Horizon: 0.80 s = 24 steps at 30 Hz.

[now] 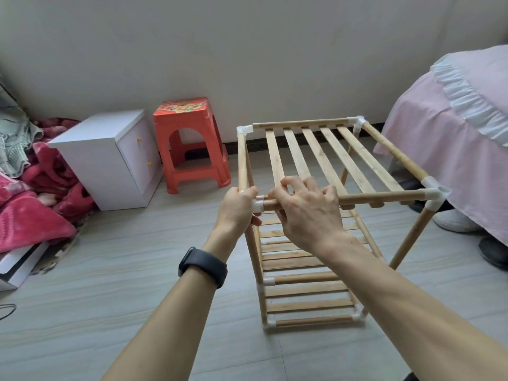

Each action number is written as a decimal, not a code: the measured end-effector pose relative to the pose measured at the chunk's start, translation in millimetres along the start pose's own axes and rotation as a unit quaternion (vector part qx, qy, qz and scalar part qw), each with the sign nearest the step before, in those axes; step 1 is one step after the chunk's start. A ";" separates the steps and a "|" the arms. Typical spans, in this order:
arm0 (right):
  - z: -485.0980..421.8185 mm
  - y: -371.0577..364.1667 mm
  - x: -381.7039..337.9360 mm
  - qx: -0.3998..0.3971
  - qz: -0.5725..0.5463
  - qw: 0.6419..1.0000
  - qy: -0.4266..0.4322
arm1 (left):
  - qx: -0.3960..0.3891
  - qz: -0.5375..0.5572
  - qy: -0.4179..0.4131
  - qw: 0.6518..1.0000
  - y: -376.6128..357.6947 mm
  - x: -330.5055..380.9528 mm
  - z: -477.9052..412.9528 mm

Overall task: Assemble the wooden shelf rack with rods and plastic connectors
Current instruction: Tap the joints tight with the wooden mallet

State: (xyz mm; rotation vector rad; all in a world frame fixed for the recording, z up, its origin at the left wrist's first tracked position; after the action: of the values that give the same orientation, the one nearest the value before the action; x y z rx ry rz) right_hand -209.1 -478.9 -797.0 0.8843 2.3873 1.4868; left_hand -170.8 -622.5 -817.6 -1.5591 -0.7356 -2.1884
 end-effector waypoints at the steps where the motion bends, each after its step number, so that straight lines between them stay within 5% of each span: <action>1: 0.8 1.5 3.5 0.005 -0.013 1.000 0.014 | -0.007 0.003 0.000 1.000 -0.8 0.0 1.4; 8: 25.6 2.7 50.0 0.046 -0.049 0.994 0.091 | -0.081 0.000 0.007 0.997 -37.3 -4.1 35.5; 12: 44.0 4.7 84.7 0.043 -0.050 0.998 0.014 | -0.193 -0.031 0.016 0.981 -68.0 -0.9 60.5; 16: 65.7 11.7 133.7 -0.054 -0.052 0.988 -0.136 | -0.310 -0.231 -0.103 0.916 -79.1 23.2 74.4; 18: 80.0 25.9 150.0 -0.034 -0.086 0.976 -0.199 | -0.268 -0.285 -0.155 0.907 -69.2 41.9 63.6; 21: 92.6 60.6 143.9 0.145 -0.194 0.936 -0.257 | -0.050 -0.302 -0.186 0.934 -30.2 74.5 20.5; 24: 77.5 75.8 98.4 0.174 -0.170 0.950 -0.197 | 0.108 -0.291 -0.173 0.935 4.6 90.2 -27.4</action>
State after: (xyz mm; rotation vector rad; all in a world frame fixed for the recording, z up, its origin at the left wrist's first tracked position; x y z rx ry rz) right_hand -223.7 -339.7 -754.2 0.7017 2.3686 0.6988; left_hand -218.8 -641.4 -738.6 -1.7924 -1.6750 -2.1049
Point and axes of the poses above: each hand's wrist, its own z-axis away from the middle knuckle, its own y-axis out of the back of the hand, x = y × z, the point moved 5 cm from there along -z, towards the middle knuckle, and after that the axes turned 11 degrees about y, right-handed, at the moved point
